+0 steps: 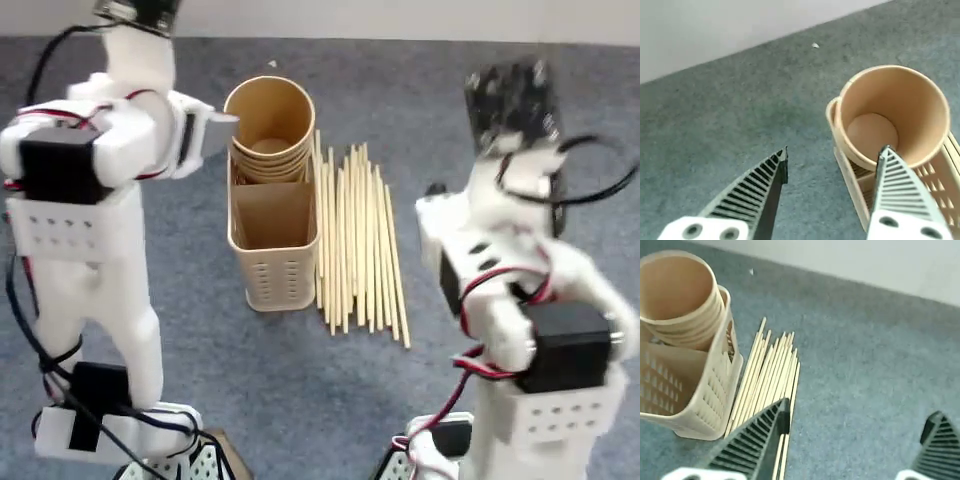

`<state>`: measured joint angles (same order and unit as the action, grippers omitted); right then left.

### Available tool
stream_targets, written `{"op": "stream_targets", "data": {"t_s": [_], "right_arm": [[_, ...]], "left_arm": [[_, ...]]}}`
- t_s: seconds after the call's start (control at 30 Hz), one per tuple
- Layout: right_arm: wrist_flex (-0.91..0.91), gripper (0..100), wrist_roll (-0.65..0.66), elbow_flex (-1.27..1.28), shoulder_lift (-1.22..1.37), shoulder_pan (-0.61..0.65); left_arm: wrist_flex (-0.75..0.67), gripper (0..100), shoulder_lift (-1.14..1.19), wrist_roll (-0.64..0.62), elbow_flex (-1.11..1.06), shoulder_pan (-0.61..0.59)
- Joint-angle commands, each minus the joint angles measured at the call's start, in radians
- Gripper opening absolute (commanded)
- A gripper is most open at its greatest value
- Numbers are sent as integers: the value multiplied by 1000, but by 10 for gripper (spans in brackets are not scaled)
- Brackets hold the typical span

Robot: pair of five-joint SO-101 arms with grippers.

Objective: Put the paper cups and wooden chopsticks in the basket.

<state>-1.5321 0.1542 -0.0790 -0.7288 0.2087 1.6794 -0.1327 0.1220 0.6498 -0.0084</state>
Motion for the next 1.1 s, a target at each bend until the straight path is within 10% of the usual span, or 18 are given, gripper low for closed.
{"op": "stream_targets", "data": {"t_s": [0.0, 0.53, 1.07], "right_arm": [[248, 396, 12, 575, -217, 8], [389, 396, 40, 992, -409, 7], [383, 396, 38, 943, -340, -41]], "left_arm": [[-26, 298, -30, -9, -65, 24], [-465, 298, -38, -8, -725, 18], [-327, 298, -272, -9, -427, -117]]}}
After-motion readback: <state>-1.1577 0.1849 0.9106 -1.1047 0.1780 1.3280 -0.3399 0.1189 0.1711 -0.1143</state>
